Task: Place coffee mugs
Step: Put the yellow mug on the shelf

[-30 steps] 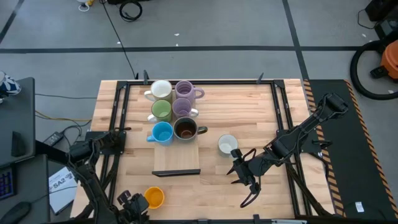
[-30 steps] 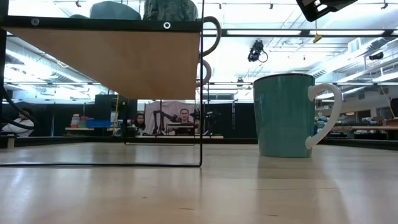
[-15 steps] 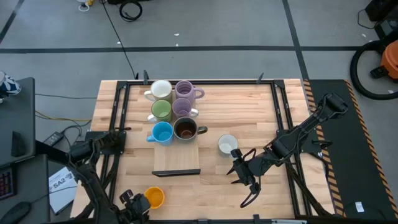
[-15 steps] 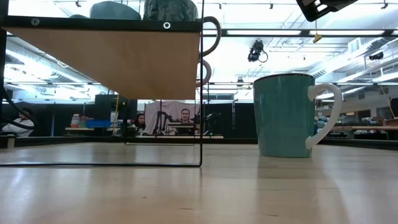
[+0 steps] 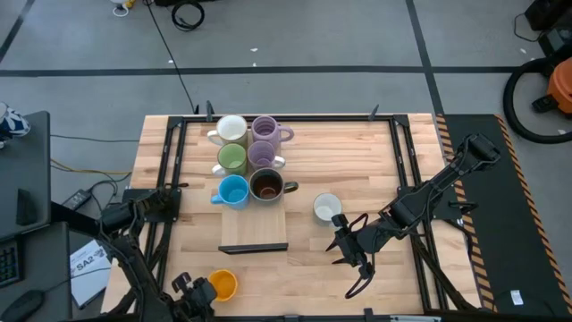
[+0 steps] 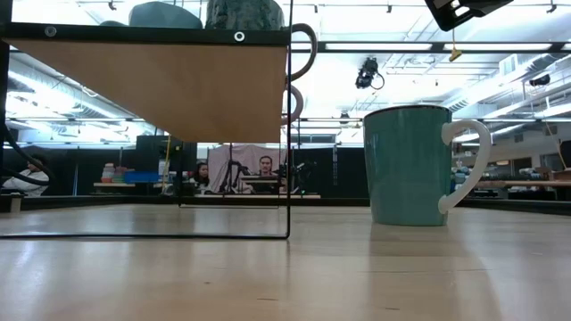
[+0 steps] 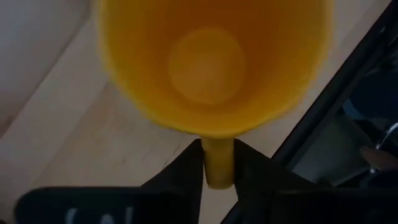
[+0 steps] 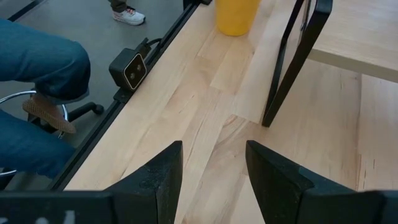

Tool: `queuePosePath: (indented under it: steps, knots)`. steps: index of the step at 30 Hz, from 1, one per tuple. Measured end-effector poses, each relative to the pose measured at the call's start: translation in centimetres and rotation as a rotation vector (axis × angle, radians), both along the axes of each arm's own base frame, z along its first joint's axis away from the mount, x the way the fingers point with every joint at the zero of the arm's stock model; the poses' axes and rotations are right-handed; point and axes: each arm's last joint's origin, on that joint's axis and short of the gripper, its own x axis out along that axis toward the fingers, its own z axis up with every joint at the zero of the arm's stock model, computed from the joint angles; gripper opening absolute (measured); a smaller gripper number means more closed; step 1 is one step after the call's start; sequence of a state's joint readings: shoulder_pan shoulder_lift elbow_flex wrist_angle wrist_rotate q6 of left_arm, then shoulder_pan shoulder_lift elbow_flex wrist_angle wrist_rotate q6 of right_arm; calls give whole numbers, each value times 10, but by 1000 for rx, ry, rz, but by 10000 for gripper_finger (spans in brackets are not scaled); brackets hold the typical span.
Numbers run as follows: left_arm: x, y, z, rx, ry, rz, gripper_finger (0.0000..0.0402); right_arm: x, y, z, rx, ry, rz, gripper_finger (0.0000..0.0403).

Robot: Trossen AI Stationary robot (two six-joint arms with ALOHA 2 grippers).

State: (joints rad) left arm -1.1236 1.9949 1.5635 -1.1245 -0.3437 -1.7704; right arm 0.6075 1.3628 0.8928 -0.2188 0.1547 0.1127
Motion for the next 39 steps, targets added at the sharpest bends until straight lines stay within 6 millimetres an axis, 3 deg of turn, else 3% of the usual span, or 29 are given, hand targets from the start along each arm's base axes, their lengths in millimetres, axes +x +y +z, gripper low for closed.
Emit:
queuePosePath:
  steps: [4,19,33,39]
  knots:
    - [1,0,0,-3,-2,0,60,0,0,0,0,0,0,181]
    - [7,2,9,-45,44,19,60,0,0,0,0,0,0,181]
    - [21,-15,74,-195,-72,-64,60,0,0,0,-2,0,2,181]
    - [34,-8,112,-166,-193,-104,60,0,0,0,-1,0,1,181]
